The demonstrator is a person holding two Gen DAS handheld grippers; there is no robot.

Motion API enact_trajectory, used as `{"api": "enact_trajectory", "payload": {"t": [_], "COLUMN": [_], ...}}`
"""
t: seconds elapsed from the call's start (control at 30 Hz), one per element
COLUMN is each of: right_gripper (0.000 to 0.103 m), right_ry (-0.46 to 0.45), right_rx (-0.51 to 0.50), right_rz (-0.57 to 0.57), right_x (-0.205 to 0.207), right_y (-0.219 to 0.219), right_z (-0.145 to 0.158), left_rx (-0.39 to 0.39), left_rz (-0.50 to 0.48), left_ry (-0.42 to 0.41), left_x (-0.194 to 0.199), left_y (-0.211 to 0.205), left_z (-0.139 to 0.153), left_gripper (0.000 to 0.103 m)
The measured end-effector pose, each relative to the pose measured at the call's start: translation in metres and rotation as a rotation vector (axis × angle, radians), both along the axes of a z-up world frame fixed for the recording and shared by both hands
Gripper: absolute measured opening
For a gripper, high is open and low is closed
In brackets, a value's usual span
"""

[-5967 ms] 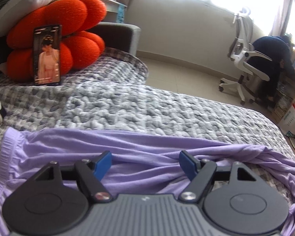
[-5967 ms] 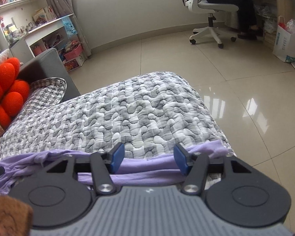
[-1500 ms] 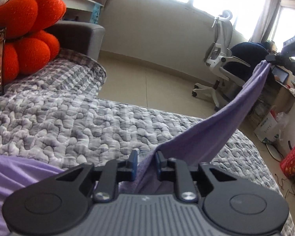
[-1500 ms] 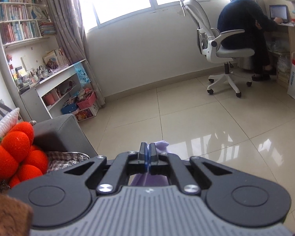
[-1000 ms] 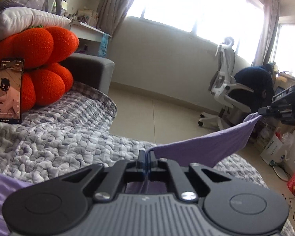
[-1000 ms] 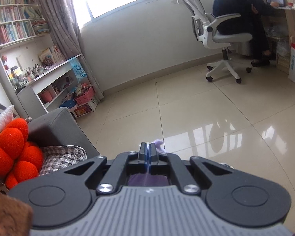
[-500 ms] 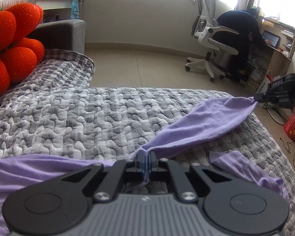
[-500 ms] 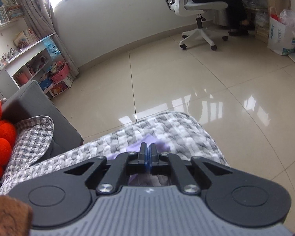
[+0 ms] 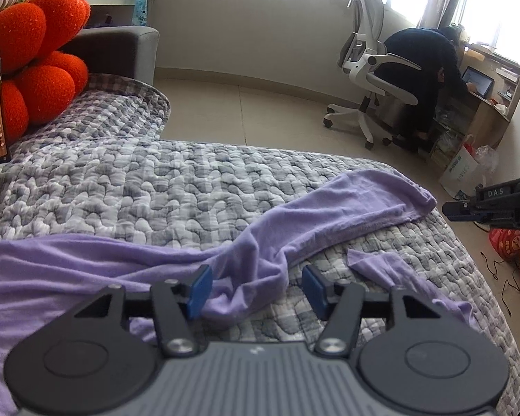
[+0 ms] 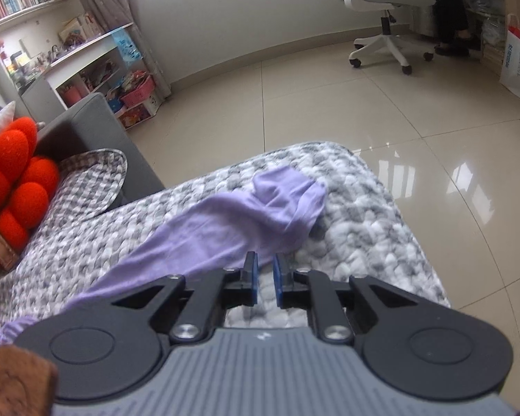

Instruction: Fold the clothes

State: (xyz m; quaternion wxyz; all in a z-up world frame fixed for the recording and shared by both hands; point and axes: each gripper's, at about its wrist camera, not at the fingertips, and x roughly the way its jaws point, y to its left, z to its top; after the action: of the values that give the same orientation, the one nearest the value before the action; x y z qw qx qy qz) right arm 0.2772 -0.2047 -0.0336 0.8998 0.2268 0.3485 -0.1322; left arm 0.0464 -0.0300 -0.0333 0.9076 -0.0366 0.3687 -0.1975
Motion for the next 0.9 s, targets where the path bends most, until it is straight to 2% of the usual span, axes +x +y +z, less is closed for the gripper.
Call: {"api": "enact_trajectory", "payload": {"t": [0.1,0.13,0.17,0.23,0.3,0.5,0.57,0.77,0.9], "right_gripper": [0.016,0.02,0.03,0.039,0.039,0.04,0.046,0.064,0.064], "right_ry": [0.008,0.011,0.011,0.008,0.015,0.034,0.024,-0.022,-0.044], "right_rx": [0.013,0.019,0.024,0.027,0.024,0.033,0.042,0.078,0.126], "right_rz": [0.013,0.015,0.018,0.026,0.035,0.057,0.065,0.079,0.057], "right_x": [-0.009,-0.012,-0.015,-0.021,-0.026,-0.038,-0.043,-0.056,-0.064], "right_y": [0.01,0.013,0.017,0.025,0.032,0.052,0.057,0.062,0.057], "right_z": [-0.004,-0.006,-0.007,-0.01,-0.013,-0.02,-0.021,-0.027,-0.034], "left_rx": [-0.012,-0.017,-0.02,-0.019,-0.009,0.019,0.023,0.052,0.071], "left_rz": [0.004,0.003,0.002,-0.007,-0.021,-0.076,-0.094,-0.138,-0.168], "left_ry": [0.017,0.019,0.019,0.017,0.012,-0.002,-0.006,-0.014,-0.019], "left_x": [-0.005,-0.006,-0.008,-0.013,-0.017,-0.032,-0.036,-0.048,-0.056], "left_y": [0.006,0.008,0.009,0.011,0.01,0.004,0.002,-0.003,-0.007], "left_z": [-0.002,-0.003,-0.003,-0.003,-0.003,-0.006,-0.008,-0.013,-0.016], "left_gripper": [0.06,0.061,0.064,0.071,0.079,0.093,0.096,0.101,0.101]}}
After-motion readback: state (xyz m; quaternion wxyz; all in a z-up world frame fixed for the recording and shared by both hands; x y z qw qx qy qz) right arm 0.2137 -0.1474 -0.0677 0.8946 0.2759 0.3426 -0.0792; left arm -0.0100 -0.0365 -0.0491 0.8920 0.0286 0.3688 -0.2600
